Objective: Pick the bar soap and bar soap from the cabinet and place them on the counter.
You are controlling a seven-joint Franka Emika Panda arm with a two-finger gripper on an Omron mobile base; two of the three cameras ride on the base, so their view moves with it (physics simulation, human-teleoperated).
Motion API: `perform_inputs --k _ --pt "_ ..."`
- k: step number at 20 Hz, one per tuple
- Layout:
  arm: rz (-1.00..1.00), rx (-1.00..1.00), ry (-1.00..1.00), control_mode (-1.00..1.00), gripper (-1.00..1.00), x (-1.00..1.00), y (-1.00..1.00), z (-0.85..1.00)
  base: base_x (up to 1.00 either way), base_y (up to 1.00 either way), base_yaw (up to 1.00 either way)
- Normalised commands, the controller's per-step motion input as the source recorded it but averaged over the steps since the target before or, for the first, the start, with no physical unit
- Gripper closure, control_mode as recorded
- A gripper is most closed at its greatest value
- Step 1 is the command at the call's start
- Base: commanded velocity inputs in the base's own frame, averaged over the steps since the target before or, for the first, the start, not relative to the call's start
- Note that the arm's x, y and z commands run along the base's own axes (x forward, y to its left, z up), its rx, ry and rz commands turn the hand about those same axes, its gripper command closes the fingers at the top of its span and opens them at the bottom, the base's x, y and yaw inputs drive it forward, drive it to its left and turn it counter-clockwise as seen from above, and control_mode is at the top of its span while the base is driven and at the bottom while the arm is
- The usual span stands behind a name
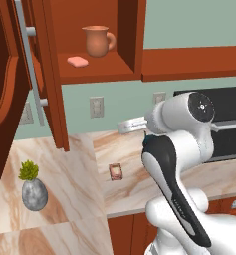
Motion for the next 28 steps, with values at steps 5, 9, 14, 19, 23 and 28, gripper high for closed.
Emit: perform_inputs --k 5,9,14,19,23,28 --pt "0.02 0.0 -0.17 -1.0 -1.0 -0.24 -0.02 0.36 0.0 0.0 0.0" --pt "0.01 0.0 -0.14 -1.0 -1.0 -0.21 -0.01 0.44 0.0 0.0 0.0" --pt "0.02 0.0 -0.12 -1.0 -1.0 -0.09 -0.01 0.48 0.0 0.0 0.0" --pt "0.02 0.0 -0.09 -1.0 -1.0 -0.06 0.0 0.51 0.0 0.0 0.0" --pt "0.01 0.0 0.0 -1.0 -1.0 0.0 0.0 0.47 0.0 0.0 0.0" --pt "0.05 0.0 0.03 -1.0 -1.0 0.07 0.0 0.33 0.0 0.0 0.0"
